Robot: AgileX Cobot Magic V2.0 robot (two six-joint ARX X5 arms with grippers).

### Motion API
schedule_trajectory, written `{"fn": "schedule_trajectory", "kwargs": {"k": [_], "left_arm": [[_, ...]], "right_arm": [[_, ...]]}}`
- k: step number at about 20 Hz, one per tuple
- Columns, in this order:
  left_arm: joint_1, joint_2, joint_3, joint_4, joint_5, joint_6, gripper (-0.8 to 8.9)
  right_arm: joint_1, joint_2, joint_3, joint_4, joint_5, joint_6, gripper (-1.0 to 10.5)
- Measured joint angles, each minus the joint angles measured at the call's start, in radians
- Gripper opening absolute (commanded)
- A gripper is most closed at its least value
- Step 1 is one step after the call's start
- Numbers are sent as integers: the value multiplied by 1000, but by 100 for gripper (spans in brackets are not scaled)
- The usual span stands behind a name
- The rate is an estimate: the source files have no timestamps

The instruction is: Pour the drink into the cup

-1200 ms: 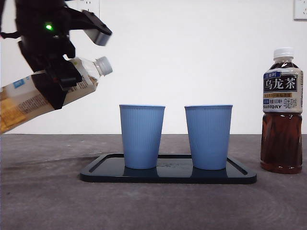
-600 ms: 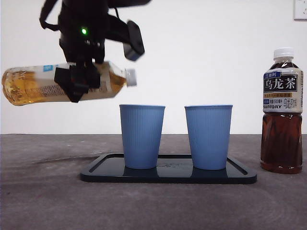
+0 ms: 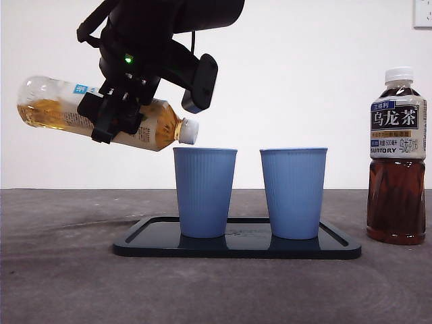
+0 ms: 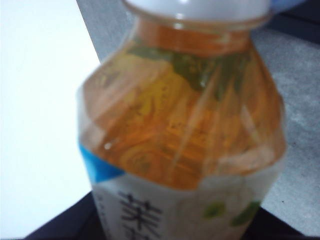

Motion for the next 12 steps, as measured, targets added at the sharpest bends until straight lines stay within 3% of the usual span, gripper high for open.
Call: {"fn": "schedule_trajectory", "kwargs": {"k": [7, 10, 12], "left_arm": [[0, 0, 0, 0, -1, 0, 154], [0, 0, 0, -1, 0, -89, 154], [0, 0, 0, -2, 0, -192, 154]], "right_arm": [[0, 0, 0, 0, -2, 0, 455], [0, 0, 0, 0, -2, 0, 455], [0, 0, 0, 0, -2, 0, 455]]}}
